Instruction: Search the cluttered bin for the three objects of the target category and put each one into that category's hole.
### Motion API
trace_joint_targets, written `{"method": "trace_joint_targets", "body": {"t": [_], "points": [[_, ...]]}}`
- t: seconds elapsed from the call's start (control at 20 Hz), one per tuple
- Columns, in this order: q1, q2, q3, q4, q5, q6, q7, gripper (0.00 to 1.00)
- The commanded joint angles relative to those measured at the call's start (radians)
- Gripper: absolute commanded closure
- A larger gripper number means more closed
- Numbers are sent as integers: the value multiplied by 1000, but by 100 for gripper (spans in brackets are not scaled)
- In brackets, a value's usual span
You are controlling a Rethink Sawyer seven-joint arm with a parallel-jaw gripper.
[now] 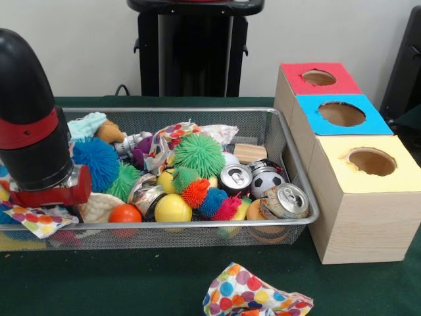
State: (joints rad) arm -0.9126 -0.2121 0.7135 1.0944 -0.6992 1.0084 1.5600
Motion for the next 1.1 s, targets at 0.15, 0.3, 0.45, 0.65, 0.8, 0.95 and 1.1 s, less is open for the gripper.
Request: {"method": "trace_joint_targets", "body": {"t": [0.15,0.3,0.45,0.65,0.8,0.95,1.1], "points": [[-75,-68,-45,82,-45,-30,-300,100],[-103,-124,-49,154,-44,-37,-299,100],[-129,-177,-53,223,-48,-54,-290,100],[-188,-300,-55,367,-33,-65,-244,100],[-230,-347,-46,438,-37,-95,-236,100],[-257,-347,-38,464,-52,-126,-232,100],[-269,-346,-35,476,-67,-142,-230,100]]}}
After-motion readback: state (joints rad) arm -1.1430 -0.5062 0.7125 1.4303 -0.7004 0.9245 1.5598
